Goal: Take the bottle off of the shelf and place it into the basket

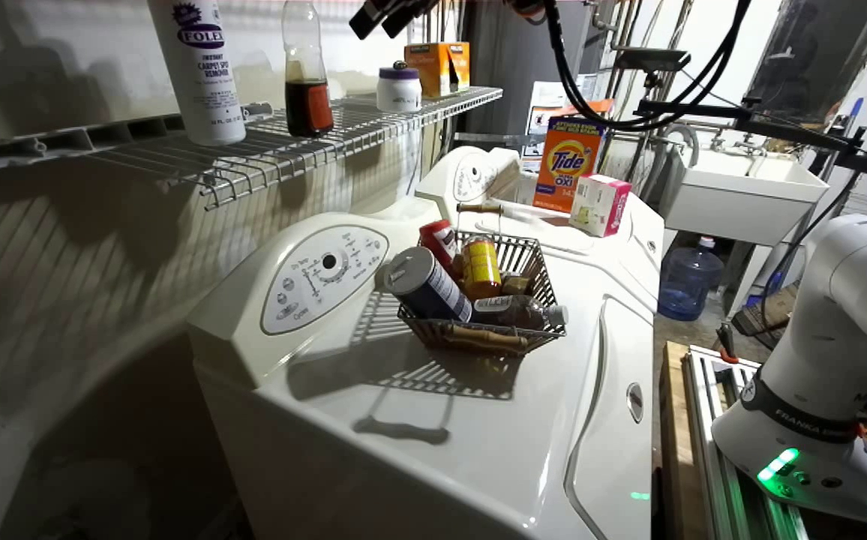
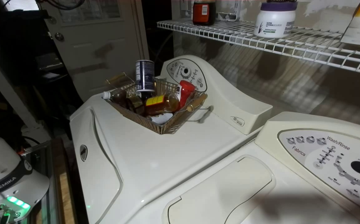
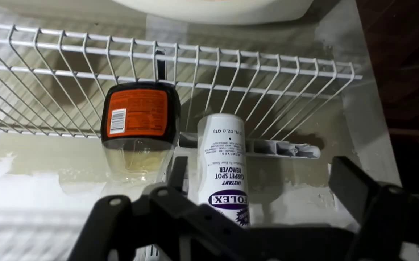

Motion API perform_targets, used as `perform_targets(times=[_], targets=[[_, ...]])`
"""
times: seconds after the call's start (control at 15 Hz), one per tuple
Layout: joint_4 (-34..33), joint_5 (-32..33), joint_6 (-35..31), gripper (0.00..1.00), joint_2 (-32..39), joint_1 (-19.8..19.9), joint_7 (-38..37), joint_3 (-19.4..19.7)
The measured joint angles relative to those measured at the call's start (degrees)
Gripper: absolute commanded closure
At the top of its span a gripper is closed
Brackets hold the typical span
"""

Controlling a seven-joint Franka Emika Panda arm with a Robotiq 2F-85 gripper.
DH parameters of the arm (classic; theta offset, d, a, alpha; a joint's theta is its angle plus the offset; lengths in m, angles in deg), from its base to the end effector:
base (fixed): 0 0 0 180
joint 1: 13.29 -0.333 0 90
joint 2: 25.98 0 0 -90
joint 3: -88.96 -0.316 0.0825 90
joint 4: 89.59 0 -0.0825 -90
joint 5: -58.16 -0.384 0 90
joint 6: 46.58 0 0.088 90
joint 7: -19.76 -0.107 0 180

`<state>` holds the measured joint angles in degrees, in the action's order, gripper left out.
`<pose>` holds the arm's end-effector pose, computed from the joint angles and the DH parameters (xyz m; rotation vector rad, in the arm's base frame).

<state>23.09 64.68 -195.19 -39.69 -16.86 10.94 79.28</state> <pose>0.5198 0.1361 0.6767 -2.8127 -0.2268 -1.3126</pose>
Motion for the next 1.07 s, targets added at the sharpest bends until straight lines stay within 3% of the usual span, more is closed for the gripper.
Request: perform_targets(times=[1.07], targets=[[-16.61,2.19,-5.71,0.0,13.28,1.1,3.79,3.54]])
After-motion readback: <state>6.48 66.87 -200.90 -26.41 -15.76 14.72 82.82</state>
